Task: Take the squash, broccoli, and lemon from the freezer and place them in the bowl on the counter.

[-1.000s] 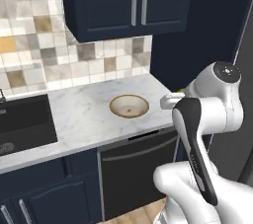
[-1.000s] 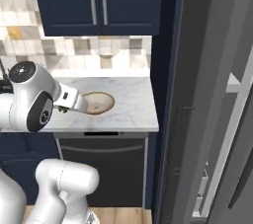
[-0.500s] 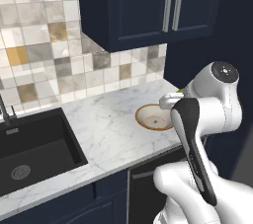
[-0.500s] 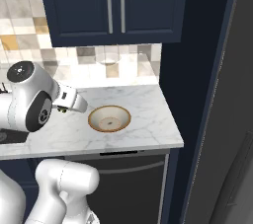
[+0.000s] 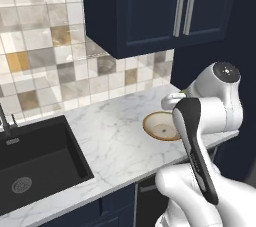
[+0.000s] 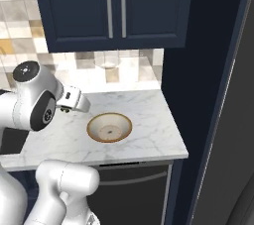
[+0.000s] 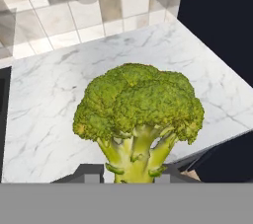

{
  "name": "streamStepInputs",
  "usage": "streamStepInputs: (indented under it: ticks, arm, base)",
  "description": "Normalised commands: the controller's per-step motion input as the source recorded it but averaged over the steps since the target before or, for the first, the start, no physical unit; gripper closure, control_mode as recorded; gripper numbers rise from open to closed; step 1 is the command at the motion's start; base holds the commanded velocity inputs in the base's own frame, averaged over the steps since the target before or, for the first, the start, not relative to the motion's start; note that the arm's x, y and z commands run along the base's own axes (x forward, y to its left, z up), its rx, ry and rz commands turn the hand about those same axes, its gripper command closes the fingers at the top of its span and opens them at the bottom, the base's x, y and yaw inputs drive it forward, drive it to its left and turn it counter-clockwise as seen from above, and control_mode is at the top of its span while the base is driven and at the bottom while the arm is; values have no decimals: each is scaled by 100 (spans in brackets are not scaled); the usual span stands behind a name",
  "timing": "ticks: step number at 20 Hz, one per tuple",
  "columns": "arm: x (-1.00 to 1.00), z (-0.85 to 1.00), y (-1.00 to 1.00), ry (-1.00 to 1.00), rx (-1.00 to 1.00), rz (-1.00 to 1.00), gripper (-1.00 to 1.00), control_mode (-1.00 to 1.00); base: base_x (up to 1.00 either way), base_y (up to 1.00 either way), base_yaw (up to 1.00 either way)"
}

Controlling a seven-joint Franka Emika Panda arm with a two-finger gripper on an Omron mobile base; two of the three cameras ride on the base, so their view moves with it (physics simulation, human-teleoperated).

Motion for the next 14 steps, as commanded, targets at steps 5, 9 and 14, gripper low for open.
streamStepInputs:
  ticks: [5, 9, 14]
  arm:
    - [20, -49, -14, 0, 0, 0, 100, -100]
    - [30, -66, -12, 0, 0, 0, 100, -100]
    - [48, -61, -18, 5, 0, 1, 100, -100]
  base:
    - [0, 0, 0]
    - [0, 0, 0]
    - [0, 0, 0]
